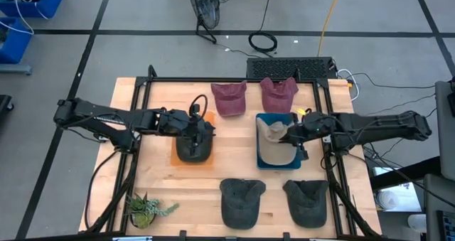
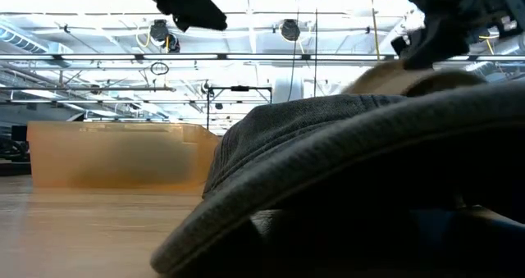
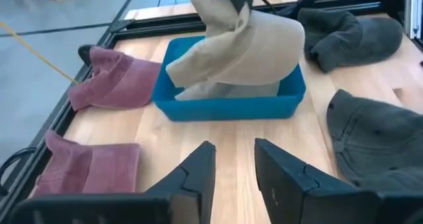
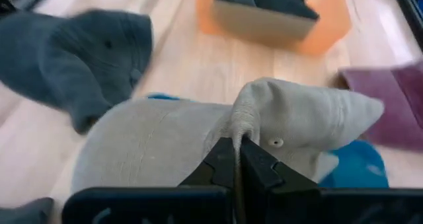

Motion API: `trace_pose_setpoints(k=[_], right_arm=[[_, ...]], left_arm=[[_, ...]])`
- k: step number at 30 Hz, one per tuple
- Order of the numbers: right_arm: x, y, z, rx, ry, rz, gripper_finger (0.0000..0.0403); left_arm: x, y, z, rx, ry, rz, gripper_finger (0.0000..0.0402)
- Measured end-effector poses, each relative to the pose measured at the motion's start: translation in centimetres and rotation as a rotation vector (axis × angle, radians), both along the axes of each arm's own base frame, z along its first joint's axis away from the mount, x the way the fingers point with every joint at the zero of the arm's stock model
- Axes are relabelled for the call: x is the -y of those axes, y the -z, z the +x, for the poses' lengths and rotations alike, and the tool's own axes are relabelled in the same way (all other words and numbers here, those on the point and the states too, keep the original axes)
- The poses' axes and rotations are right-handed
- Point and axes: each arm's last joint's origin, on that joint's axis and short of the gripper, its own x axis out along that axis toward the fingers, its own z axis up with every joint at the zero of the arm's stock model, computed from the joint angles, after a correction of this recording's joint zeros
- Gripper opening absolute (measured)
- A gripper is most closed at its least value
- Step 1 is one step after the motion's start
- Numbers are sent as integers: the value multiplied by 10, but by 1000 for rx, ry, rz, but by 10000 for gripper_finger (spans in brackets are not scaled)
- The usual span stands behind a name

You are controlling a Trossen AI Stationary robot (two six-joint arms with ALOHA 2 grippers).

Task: Pick & Place hat
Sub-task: Put the brown cap into the blue bin

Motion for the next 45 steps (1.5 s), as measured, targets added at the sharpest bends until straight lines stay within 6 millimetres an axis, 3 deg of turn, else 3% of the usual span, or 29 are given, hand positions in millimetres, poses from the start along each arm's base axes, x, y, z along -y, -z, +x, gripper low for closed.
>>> trace_pose_setpoints(k=[6,17,26,31,45], right_arm=[[4,29,-2,-31,25,2,0],[3,30,1,42,-18,31,0],[3,57,-1,-16,-20,28,8],[3,69,-3,2,-28,7,32],[5,67,-5,13,81,54,141]], left_arm=[[0,12,1,45,-2,-6,108],[-9,23,-1,18,-34,-9,108],[-12,32,-3,39,-42,-35,108],[-12,33,-3,40,-39,-41,108],[-12,33,-2,46,-39,-41,108]])
